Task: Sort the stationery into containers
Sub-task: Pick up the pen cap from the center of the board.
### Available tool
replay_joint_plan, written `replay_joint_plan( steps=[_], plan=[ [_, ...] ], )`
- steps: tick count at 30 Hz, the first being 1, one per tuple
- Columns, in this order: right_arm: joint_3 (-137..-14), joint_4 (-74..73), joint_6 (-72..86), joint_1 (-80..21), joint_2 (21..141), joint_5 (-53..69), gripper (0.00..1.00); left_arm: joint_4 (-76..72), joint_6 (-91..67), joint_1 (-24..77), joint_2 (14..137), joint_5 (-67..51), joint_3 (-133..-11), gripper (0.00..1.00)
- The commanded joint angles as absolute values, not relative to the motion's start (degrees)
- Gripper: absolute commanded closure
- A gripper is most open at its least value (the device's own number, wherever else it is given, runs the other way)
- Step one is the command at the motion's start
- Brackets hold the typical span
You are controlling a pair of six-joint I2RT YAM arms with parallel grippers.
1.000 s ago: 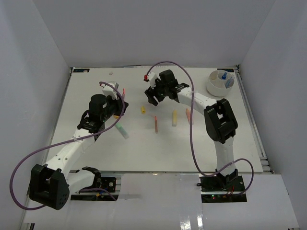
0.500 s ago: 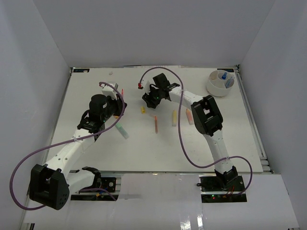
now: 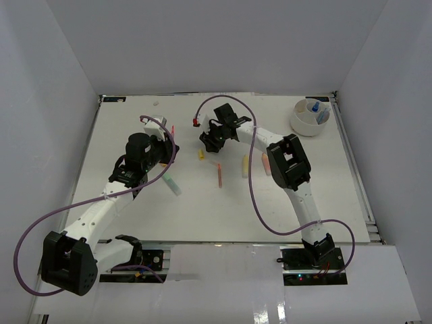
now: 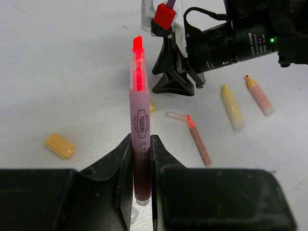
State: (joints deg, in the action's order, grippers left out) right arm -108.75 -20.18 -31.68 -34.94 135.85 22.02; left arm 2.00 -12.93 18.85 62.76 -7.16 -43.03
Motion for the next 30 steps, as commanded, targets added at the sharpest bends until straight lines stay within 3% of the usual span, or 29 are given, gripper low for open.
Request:
replay_joint_plan(
  steps=[1,16,26,30],
  plan=[
    [-111.97,-23.1,-33.57,-34.89,138.16,21.71,0.53,1.93,-12.66,18.55,61.79,-8.61,-45.0,1.0],
    [-112.59,-25.75,-34.1,-34.98,135.8,18.37,0.71,0.53,-12.31,18.54,61.7,-12.83,-44.47,1.0],
    [-108.02,-25.31,-28.22,-35.16,121.65,18.63,0.92,-5.44,-11.95,18.54,58.01,-20.38,-41.93,1.0],
    [-102.49,-20.76,-22.08,-35.59,113.05,19.25,0.92,-8.69,-12.3,18.54,56.08,-25.21,-40.44,1.0]
  ],
)
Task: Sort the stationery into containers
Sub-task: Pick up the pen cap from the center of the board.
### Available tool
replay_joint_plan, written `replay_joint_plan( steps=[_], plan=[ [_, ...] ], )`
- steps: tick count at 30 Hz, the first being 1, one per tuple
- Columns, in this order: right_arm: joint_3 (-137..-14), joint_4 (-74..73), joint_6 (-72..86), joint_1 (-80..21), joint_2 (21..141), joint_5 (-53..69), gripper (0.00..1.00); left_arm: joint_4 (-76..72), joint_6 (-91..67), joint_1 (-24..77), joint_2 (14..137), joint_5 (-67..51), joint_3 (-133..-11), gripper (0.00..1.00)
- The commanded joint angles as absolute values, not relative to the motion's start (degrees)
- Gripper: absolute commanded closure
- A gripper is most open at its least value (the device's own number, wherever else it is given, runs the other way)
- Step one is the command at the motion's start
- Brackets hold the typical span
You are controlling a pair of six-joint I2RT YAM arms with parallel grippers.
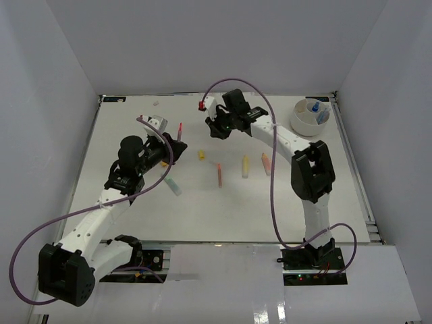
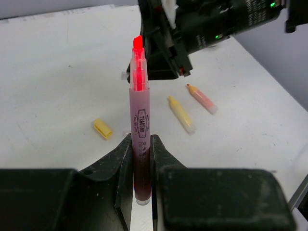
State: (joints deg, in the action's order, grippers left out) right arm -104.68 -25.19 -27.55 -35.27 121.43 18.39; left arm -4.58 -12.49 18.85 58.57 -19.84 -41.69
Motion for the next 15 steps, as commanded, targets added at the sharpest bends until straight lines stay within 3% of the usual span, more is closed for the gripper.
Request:
replay_joint_plan(
  steps=[1,10,15],
  plan=[
    [-99.7,-18.04,-19.28,-35.77,108.94,19.25,0.92,-9.31,-12.39,18.54,55.81,-26.18,-40.26,1.0],
    [-79.12,14.47,1.47,-36.21,84.58,23.55,0.92,-19.14,-15.02,18.63,52.65,-38.56,-36.74,1.0],
    [-70.07,35.18,13.85,-37.26,79.81,26.18,0.92,-24.87,-18.54,18.63,53.35,-44.29,-34.98,1.0]
  ],
)
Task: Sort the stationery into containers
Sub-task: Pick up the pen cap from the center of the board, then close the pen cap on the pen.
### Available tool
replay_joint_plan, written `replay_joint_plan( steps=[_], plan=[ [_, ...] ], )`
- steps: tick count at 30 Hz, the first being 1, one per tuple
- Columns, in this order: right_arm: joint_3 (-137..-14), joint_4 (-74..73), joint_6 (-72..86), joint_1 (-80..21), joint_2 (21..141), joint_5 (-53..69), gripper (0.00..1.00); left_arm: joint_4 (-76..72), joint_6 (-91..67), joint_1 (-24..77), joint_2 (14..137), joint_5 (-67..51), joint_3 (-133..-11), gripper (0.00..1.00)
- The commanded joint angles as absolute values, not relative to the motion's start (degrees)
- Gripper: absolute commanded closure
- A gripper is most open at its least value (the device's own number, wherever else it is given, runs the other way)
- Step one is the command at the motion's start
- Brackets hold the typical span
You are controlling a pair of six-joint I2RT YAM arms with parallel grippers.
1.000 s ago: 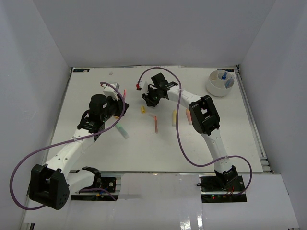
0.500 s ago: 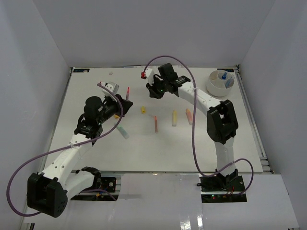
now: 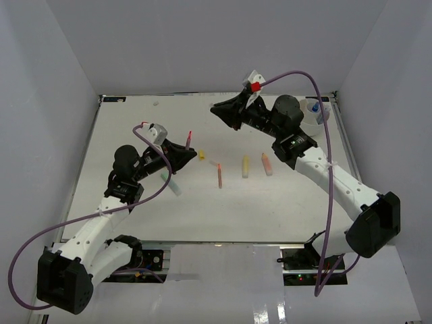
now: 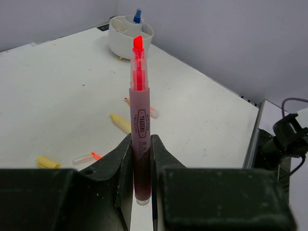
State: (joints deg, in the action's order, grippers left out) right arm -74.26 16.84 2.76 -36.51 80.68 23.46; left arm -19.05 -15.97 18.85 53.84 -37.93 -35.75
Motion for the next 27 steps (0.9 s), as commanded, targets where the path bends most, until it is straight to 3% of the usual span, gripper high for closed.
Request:
replay_joint_plan(
  steps=[1,10,27],
  plan=[
    [-69.0,38.03,15.28,-37.53,79.28,26.63,0.92,-25.74,-19.24,18.63,53.78,-44.99,-34.98,1.0],
    [-63.81,59.21,24.07,-42.54,82.61,27.51,0.92,-27.95,-20.04,18.63,53.79,-47.81,-34.45,1.0],
    [-61.18,69.69,28.39,-45.62,86.31,27.07,0.92,-31.28,-20.74,18.63,52.21,-46.93,-32.78,1.0]
  ],
)
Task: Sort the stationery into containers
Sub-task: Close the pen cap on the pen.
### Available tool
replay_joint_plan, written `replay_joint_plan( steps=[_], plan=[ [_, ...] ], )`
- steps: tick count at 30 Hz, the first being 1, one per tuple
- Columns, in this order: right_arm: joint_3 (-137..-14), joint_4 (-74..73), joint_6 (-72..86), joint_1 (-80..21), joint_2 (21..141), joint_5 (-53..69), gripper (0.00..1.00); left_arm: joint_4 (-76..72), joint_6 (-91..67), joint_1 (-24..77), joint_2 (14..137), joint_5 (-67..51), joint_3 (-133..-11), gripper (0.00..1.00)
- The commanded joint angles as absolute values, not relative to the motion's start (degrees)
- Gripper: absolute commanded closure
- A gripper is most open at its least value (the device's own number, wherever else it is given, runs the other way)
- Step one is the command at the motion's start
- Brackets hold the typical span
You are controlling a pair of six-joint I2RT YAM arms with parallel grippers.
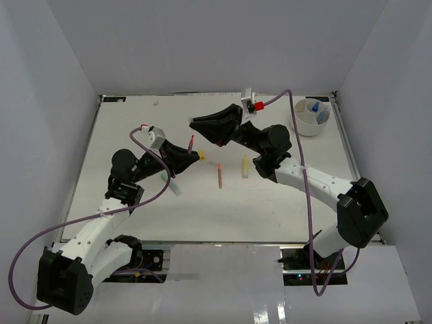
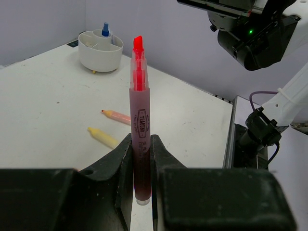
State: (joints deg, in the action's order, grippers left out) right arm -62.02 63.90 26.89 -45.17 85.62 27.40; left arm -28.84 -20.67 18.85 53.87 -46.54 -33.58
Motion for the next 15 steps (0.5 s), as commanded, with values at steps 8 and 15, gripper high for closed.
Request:
replay_joint_plan(
  steps=[8,15],
  plan=[
    [-61.61,70.75,29.44,-45.88,86.92,27.07,0.92,-36.29,-21.09,18.63,52.38,-45.79,-32.16,1.0],
    [-64.07,70.22,28.48,-45.79,86.92,26.81,0.92,-39.55,-21.27,18.63,55.45,-47.19,-35.94,1.0]
  ],
)
